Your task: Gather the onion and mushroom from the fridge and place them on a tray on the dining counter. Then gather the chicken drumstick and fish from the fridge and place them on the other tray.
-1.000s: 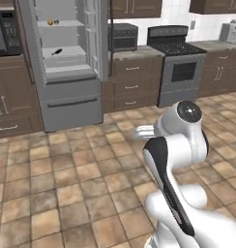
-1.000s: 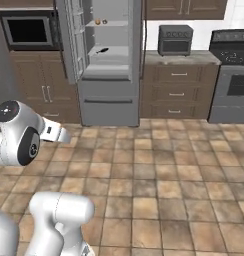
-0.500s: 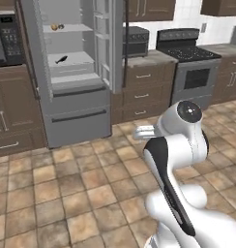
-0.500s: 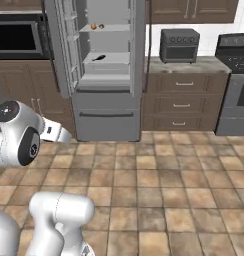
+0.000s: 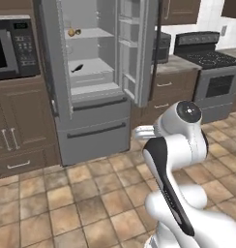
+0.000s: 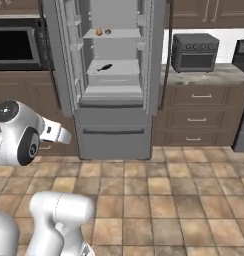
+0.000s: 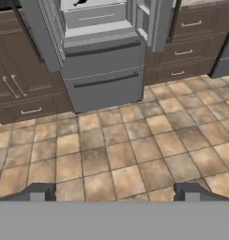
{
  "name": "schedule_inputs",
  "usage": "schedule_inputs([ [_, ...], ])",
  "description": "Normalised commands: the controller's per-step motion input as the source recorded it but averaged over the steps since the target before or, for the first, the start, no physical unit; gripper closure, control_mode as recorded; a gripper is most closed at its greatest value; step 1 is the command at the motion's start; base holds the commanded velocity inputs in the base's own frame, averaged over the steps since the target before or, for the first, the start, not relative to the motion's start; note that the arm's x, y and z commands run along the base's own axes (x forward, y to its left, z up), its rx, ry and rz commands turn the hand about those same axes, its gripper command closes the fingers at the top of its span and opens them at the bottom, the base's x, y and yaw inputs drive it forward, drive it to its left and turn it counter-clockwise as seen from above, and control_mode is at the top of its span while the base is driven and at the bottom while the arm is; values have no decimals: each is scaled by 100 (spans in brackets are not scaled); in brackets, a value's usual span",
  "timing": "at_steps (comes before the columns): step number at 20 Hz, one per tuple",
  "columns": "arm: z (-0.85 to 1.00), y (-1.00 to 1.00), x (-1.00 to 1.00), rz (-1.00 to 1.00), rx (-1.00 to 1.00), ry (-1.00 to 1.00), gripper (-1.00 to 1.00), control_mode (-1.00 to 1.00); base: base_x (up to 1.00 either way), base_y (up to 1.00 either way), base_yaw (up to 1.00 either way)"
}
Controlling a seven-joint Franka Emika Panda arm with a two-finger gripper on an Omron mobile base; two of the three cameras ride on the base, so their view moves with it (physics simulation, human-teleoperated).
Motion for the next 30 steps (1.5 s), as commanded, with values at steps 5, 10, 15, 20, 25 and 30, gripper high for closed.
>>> schedule_inputs([
  [5,0,0,0,0,0,0,-100,100,87,11,7],
  [10,0,0,0,0,0,0,-100,100,82,-28,24],
  [15,0,0,0,0,0,0,-100,100,59,-36,25],
  [20,0,0,0,0,0,0,-100,100,47,-36,8],
  [25,0,0,0,0,0,0,-100,100,64,-35,1],
  [30,0,0,0,0,0,0,-100,100,80,-21,0],
])
